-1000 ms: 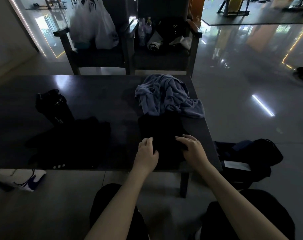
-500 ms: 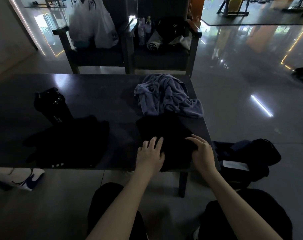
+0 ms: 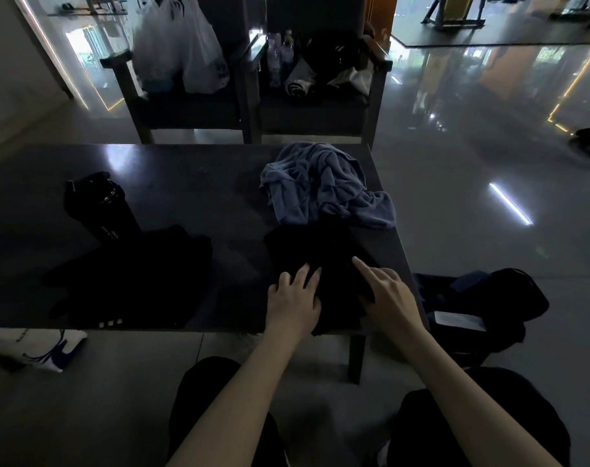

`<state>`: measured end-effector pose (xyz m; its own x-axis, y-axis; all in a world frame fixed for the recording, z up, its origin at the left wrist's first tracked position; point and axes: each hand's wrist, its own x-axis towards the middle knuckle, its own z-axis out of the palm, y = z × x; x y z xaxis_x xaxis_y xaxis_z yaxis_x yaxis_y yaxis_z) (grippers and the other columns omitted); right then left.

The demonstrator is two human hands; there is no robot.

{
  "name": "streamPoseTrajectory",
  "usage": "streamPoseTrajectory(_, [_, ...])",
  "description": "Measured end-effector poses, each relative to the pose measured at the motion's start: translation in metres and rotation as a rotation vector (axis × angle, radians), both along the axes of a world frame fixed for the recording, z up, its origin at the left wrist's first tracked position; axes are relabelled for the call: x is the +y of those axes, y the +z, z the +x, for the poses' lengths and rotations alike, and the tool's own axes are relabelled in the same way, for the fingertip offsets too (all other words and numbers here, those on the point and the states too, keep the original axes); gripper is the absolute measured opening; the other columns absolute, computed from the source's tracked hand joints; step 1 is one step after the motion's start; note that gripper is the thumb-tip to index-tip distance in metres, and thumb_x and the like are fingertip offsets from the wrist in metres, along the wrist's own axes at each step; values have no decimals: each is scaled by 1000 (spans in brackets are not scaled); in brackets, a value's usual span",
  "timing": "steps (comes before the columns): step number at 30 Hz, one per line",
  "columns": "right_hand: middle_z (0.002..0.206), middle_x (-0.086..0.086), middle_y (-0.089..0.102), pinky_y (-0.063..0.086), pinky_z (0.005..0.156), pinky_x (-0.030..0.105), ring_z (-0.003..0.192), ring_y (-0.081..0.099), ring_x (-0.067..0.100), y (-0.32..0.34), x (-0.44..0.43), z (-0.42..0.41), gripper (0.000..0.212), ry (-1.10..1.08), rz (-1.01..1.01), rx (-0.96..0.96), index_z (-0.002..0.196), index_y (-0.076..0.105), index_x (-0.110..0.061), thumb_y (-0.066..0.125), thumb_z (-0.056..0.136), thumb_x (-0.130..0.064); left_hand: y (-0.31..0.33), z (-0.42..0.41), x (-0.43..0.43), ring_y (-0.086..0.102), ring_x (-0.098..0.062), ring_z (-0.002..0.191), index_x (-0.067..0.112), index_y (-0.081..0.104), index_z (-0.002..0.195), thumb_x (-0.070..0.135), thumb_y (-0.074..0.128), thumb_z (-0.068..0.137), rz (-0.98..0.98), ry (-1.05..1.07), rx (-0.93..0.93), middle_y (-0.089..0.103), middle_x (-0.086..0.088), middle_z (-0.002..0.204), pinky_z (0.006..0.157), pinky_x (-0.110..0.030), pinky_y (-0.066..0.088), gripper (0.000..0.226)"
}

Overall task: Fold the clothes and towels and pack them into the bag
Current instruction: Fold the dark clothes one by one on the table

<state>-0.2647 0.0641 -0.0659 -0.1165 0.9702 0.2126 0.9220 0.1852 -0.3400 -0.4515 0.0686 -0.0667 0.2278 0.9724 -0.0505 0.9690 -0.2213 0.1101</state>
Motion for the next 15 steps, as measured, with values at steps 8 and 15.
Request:
streamPoseTrajectory(8, [94,17,70,39,59,33,80,67,38,24,20,15,53,-313,144,-56,135,52,-19,49,86,2,13,9,25,18,-23,140,25,3,153,37,29,99,-57,-75,-19,8,8,159,116,-50,8,61])
streamPoseTrajectory(15, [112,18,68,56,73,42,92,69,33,-7,10,33,44,-116,203,-160,108,70,-8,56,68,3,20,33,43,17,-19,144,22,8,153,30,31,100,-138,-83,-153,11,4,160,117,-50,1,58])
